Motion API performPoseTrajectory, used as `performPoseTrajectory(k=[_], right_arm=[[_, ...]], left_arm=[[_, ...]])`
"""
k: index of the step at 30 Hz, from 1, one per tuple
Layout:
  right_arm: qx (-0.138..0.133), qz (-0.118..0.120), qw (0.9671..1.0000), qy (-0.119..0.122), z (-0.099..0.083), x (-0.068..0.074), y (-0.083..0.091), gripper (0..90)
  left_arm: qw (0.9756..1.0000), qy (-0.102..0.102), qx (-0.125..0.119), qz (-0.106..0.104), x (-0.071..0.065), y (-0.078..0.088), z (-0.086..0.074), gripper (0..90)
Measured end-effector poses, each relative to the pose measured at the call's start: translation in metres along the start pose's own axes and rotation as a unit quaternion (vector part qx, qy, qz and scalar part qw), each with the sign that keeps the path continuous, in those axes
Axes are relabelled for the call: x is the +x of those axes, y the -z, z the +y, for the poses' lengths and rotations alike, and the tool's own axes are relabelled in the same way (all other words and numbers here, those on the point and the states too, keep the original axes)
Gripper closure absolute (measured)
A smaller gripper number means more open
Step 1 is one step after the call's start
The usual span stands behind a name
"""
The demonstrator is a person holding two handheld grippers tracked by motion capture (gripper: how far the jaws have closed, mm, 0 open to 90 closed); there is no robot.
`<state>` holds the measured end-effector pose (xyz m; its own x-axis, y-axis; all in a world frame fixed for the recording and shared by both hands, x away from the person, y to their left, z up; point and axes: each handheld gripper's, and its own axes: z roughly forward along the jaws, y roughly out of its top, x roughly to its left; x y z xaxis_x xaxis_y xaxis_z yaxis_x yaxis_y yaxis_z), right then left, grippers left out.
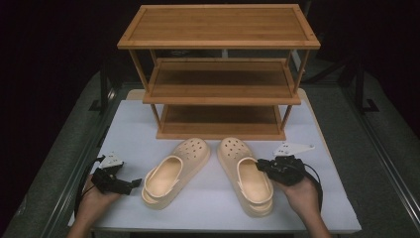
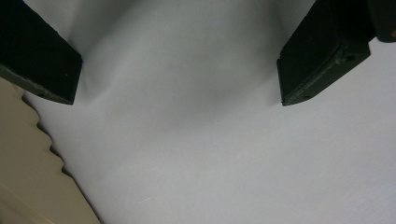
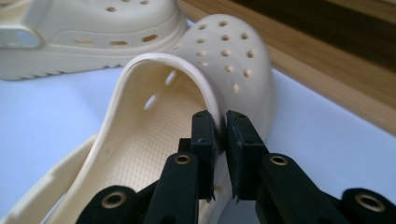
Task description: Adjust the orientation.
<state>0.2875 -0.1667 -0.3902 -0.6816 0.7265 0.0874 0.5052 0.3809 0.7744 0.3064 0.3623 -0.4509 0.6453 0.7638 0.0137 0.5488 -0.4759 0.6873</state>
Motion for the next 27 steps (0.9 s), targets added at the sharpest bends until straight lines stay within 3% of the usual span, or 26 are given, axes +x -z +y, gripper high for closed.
performPoseTrajectory(k=[7,12,19,27], right_arm=[[-0.006,0.001,0.9999,0.010,-0.002,-0.015,0.006,82.7],[-0.009,0.010,0.9999,0.004,-0.006,-0.013,0.005,81.1],[-0.013,0.027,0.9994,-0.015,-0.010,-0.016,0.005,69.9],[-0.016,0.025,0.9993,-0.021,-0.008,-0.014,0.005,53.6]], left_arm=[[1.0000,0.000,0.000,0.000,0.000,0.000,0.000,0.0],[1.0000,-0.001,0.000,0.000,0.000,0.000,0.000,0.0],[1.0000,-0.001,0.000,0.000,0.000,0.000,0.000,0.0],[1.0000,-0.001,0.000,-0.001,0.000,0.000,0.000,0.0]])
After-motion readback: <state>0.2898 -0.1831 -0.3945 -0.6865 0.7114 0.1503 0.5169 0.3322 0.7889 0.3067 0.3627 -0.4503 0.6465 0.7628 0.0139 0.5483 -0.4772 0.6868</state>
